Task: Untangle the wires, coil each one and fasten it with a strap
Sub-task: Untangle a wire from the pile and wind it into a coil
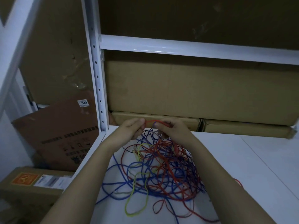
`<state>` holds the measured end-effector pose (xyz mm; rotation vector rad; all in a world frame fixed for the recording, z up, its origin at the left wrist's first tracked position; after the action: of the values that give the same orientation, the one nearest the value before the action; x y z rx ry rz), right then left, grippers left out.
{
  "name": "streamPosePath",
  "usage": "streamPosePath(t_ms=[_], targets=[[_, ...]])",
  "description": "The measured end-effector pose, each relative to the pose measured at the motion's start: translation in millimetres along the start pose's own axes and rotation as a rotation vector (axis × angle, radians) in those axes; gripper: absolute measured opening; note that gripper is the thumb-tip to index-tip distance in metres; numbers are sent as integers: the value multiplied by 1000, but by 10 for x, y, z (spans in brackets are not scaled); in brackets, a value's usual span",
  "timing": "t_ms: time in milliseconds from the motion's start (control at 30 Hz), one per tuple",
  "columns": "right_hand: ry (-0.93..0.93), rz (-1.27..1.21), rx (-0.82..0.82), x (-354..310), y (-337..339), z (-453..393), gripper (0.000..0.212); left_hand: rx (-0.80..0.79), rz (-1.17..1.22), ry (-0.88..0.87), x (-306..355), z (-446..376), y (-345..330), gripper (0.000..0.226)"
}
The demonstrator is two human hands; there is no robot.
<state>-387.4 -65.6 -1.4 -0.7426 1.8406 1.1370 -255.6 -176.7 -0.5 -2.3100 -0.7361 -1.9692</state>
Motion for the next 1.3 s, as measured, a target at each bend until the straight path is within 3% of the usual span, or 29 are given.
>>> streamPosePath(t_ms=[133, 300, 533, 633, 800, 967, 1067, 1100, 1167, 1300], targets=[[-61, -3, -50, 146, -47, 132, 35, 222, 184, -14, -107, -67, 138, 37], [38, -243, 209, 262, -20, 218, 30, 349, 473, -78, -128, -170, 158, 35], [85, -450, 139, 303, 86, 290, 32, 479, 667, -165, 20, -232, 228, 38], [58, -368, 102, 268, 100, 344, 33, 521, 701, -160, 65, -246, 243, 38], [50, -3, 251, 161, 72, 355, 33, 543, 675, -151, 90, -281, 197, 38], [56, -174, 451, 184, 124, 328, 33, 538, 486, -100, 28, -274, 162, 37], [27, -236, 682, 199, 261, 313, 14, 483, 388, -117, 31, -238, 96, 36], [21, -205, 735, 204, 298, 310, 31, 466, 372, -127, 49, -226, 75, 35], [35, -70, 778, 168, 362, 301, 52, 425, 369, -138, 101, -203, 29, 35], [6, 302, 667, 98, 376, 139, 35, 300, 548, -154, 212, -163, -55, 36]])
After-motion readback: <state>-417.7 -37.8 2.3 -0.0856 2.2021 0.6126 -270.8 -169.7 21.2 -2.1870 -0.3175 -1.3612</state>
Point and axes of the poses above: each hand's wrist, its own z-axis away from the middle knuckle, its own y-axis out of the back of the hand, x = y × z, the point moved 4 cm from there along -z, towards the middle knuckle, and after that the axes turned 6 degrees about -x, right-handed, at the moved point
